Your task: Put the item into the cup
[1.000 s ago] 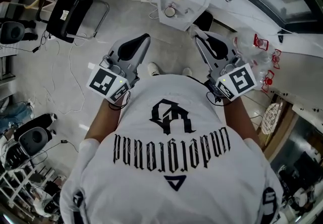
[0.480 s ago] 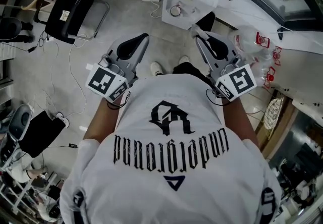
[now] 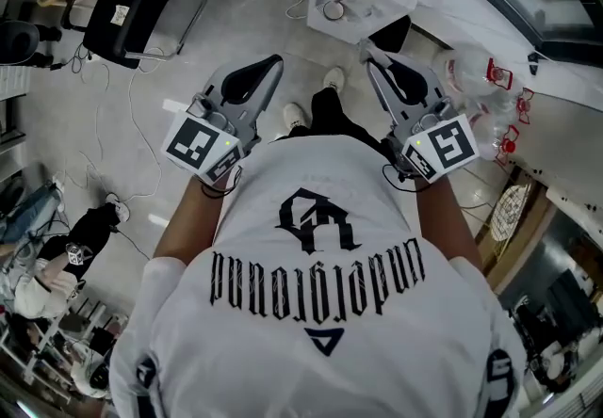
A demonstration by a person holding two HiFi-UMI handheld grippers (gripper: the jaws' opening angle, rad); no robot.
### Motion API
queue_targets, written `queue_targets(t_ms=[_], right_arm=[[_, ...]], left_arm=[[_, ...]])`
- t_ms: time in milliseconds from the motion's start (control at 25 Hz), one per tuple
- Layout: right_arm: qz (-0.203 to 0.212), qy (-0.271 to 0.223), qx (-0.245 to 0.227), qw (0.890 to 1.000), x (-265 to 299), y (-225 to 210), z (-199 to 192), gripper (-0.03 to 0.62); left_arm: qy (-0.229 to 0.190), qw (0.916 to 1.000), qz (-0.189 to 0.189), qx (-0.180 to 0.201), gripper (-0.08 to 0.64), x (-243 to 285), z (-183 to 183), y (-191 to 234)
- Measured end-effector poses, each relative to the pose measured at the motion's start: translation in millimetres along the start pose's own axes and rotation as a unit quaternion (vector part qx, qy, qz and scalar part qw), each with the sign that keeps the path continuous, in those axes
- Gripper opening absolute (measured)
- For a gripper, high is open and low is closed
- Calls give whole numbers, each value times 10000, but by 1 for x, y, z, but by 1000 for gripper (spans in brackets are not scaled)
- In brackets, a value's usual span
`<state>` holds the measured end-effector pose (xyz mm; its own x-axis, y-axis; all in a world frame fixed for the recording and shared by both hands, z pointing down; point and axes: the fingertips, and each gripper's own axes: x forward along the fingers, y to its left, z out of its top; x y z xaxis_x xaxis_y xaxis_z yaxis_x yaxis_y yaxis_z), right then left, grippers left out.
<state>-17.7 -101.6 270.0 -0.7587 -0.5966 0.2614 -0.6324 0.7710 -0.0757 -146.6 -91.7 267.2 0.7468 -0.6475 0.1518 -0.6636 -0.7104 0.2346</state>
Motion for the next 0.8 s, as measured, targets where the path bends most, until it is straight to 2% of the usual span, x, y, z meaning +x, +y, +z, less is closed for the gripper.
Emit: queue_targets(t_ms=[400, 800], right_arm=[[4, 312, 226, 9993, 34, -47, -26, 54], [58, 722, 512, 9961, 65, -86, -72, 55]], left_arm=[[235, 9996, 21, -161, 12, 38, -9, 30], [437, 9985, -97, -305, 12, 82, -34, 50]])
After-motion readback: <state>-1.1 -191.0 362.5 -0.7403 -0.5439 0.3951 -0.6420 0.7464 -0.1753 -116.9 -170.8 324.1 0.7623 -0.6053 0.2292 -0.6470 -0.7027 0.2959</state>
